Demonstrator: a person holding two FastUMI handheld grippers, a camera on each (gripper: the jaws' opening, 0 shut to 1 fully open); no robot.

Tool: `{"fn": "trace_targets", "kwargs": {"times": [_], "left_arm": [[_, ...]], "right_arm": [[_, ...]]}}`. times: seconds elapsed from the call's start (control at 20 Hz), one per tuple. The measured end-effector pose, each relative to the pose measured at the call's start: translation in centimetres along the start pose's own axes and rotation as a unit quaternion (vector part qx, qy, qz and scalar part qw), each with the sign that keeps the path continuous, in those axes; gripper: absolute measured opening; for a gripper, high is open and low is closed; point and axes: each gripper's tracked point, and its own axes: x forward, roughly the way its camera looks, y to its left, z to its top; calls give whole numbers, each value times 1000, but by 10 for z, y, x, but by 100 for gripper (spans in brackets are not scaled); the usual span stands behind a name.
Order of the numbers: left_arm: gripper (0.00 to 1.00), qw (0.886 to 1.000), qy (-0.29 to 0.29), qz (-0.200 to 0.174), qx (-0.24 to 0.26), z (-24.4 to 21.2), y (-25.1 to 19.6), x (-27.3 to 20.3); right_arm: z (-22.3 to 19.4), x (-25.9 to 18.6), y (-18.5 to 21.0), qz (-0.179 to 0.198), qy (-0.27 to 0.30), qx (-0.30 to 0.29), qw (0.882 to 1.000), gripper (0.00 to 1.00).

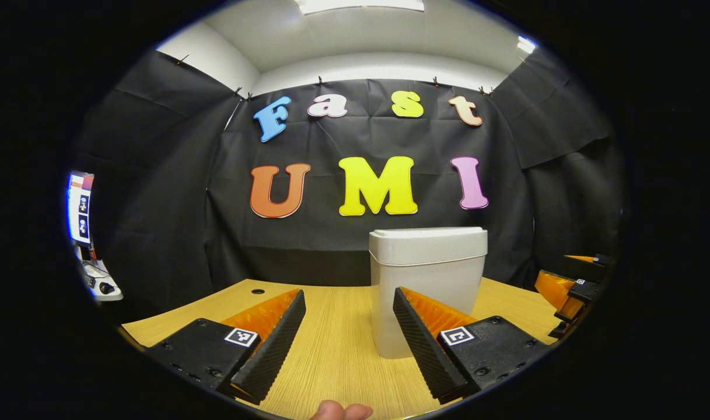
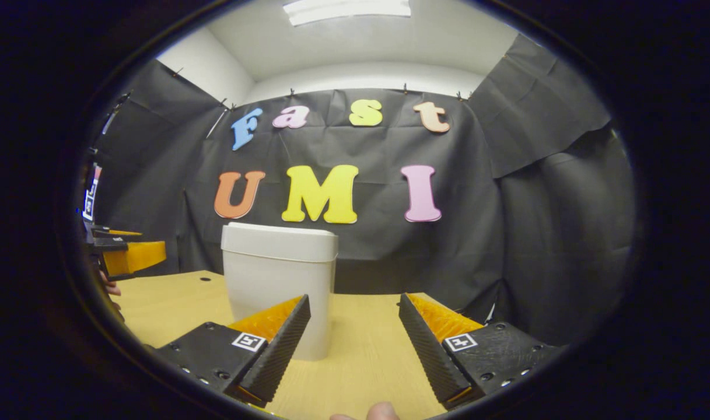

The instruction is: Press the lid of the desktop garbage bin to open it, pick up the crumpled paper on the desktop and throw it into the bin, then pick up the pop can on the desktop and drop it into the bin, and finally close the garbage bin lid.

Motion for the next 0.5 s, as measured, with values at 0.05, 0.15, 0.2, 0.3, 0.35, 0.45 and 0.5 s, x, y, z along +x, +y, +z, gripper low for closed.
{"fn": "trace_targets", "kwargs": {"times": [0.05, 0.15, 0.2, 0.3, 0.35, 0.45, 0.5], "left_arm": [[98, 1000, 1, 1, 0, 0, 0, -1], [98, 1000, 0, -1, 1, 1, -2, -1], [97, 1000, 0, -1, 2, 2, -1, -1], [98, 1000, 0, 2, 5, 2, 1, -1], [98, 1000, 2, 4, 7, 1, 2, -1], [98, 1000, -2, 3, 3, 5, 1, -3], [98, 1000, -3, 0, 2, 6, -1, -3]], "right_arm": [[0, -1, 0, -3, 0, 2, 1000, 95], [1, 0, 1, -4, -2, 2, 1000, 95], [2, 0, 1, -4, -3, 0, 1000, 95], [2, 0, 3, -4, -1, 0, 1000, 95], [3, -1, 5, -3, 2, 1, 1000, 96], [2, -2, 7, -1, 8, -3, 1000, 95], [4, -2, 6, -1, 5, -6, 1000, 95]]}}
